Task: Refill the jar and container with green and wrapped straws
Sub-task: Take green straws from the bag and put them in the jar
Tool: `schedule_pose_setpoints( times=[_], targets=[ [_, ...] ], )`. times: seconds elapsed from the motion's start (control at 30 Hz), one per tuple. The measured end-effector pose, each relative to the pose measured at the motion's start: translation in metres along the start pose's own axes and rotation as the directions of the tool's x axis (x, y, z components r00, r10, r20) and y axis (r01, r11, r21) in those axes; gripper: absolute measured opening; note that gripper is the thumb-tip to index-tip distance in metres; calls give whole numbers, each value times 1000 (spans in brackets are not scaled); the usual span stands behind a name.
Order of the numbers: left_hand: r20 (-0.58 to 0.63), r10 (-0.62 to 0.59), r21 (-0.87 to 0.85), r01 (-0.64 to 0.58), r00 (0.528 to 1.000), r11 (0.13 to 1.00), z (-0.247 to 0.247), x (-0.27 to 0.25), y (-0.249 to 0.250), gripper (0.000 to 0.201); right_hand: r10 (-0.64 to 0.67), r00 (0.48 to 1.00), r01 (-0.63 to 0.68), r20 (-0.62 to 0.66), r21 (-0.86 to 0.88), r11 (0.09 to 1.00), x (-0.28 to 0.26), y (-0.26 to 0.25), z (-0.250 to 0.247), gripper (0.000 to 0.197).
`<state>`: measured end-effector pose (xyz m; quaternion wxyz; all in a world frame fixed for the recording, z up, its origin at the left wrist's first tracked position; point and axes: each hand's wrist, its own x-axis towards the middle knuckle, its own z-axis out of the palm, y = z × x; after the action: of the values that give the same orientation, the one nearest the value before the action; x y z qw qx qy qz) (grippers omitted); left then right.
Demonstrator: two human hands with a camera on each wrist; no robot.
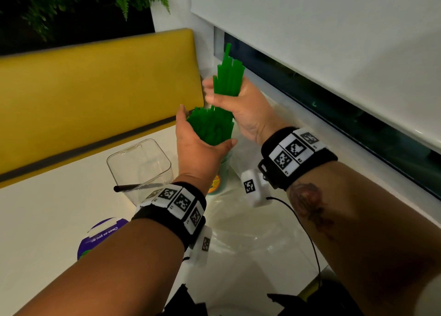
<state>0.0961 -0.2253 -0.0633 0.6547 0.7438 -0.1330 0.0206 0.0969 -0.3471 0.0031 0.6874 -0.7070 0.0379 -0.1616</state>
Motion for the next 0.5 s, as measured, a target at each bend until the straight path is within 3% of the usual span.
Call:
schedule_pose_setpoints(
  times=[0.17, 0.23, 0.3, 0.4, 0.47, 0.5],
  targets=[
    [15, -49, -15, 49, 999, 999, -2, -3, -2, 129, -43, 992, 7, -118, -293, 956, -1, 6, 1, 13],
    [30, -67, -19, 67, 997, 998, -3, -2, -3, 127, -33, 996, -1, -81, -383, 924, -2, 7, -4, 12],
    [42, -84, -19, 85, 996, 996, -4, -2, -5, 124, 5, 999, -27, -52, -423, 906, -3, 8, -7, 26],
    [43, -99, -22, 100, 994, 995, -3, -3, -8, 120, 125, 990, -96, 67, -332, 939, -8, 9, -5, 56],
    [38, -104, -33, 106, 994, 994, -3, -2, -9, 119, 113, 987, -92, 118, -171, 981, -12, 11, -3, 53],
    [36, -104, -35, 105, 994, 994, -3, -2, -9, 119, 74, 994, -67, 84, -79, 995, -14, 9, -1, 45]
  ],
)
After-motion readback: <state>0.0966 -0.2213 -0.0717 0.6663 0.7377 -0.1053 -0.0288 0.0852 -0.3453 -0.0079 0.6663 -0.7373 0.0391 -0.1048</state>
